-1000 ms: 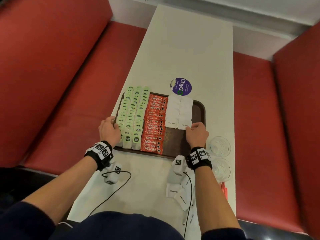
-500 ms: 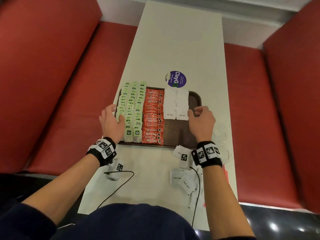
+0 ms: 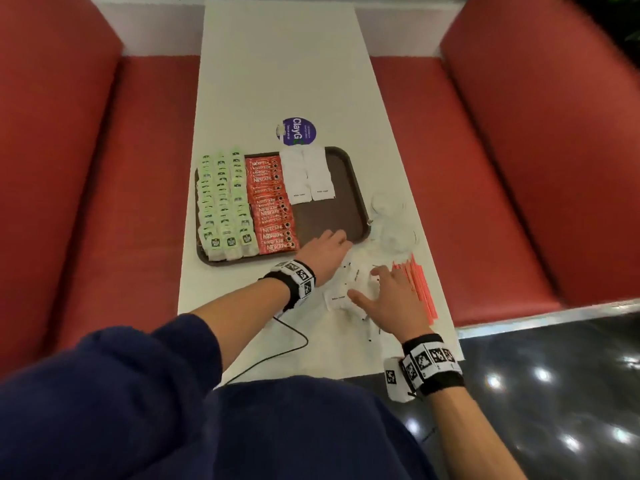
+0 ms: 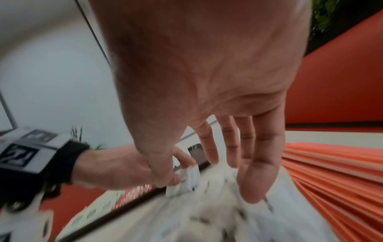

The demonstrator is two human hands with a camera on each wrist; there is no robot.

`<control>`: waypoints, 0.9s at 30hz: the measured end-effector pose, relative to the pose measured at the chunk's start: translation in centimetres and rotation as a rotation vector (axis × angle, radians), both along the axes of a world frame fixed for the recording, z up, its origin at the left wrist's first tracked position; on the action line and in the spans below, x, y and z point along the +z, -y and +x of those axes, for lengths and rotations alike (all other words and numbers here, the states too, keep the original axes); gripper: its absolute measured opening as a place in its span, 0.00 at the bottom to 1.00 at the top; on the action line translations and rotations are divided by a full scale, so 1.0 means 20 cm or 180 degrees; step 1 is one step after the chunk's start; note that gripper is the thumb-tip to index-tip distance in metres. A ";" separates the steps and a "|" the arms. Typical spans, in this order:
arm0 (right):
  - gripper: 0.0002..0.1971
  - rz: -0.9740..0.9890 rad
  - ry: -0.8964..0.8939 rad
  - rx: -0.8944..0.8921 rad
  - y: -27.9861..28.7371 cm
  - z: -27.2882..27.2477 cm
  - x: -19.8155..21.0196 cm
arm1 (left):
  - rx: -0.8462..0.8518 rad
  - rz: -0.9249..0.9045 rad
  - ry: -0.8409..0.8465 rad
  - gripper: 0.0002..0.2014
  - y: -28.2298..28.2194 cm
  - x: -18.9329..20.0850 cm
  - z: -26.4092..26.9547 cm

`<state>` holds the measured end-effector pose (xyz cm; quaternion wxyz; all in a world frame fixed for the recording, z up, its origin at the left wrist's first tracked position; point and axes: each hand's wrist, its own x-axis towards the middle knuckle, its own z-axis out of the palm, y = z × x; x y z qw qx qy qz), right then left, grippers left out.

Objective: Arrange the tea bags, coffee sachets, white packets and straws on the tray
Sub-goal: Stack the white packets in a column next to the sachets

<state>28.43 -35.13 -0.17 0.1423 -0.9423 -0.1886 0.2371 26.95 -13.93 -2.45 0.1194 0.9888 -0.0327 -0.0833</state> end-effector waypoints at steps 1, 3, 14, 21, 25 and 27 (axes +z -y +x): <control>0.41 -0.0087 0.0025 0.0003 0.01 -0.04 -0.04 | -0.0058 0.0154 -0.0005 0.26 0.01 -0.02 0.00; 0.42 -0.0206 0.0141 0.0068 0.01 -0.10 -0.09 | -0.0114 0.0321 -0.0013 0.26 0.03 -0.03 -0.02; 0.34 0.0635 0.0215 0.0065 -0.03 -0.14 -0.13 | 0.0420 -0.0070 -0.0037 0.18 -0.10 -0.19 -0.30; 0.45 0.0140 -0.0052 0.0087 -0.08 -0.14 -0.14 | 0.1092 -0.0944 -0.0202 0.15 -0.17 -0.14 -0.38; 0.37 0.0514 -0.0136 -0.0147 -0.12 -0.12 -0.13 | 0.1320 -0.1638 -0.0387 0.14 -0.20 -0.07 -0.39; 0.39 0.0480 -0.0179 -0.0162 -0.09 -0.08 -0.12 | 0.1202 -0.1520 -0.0607 0.18 -0.17 -0.06 -0.41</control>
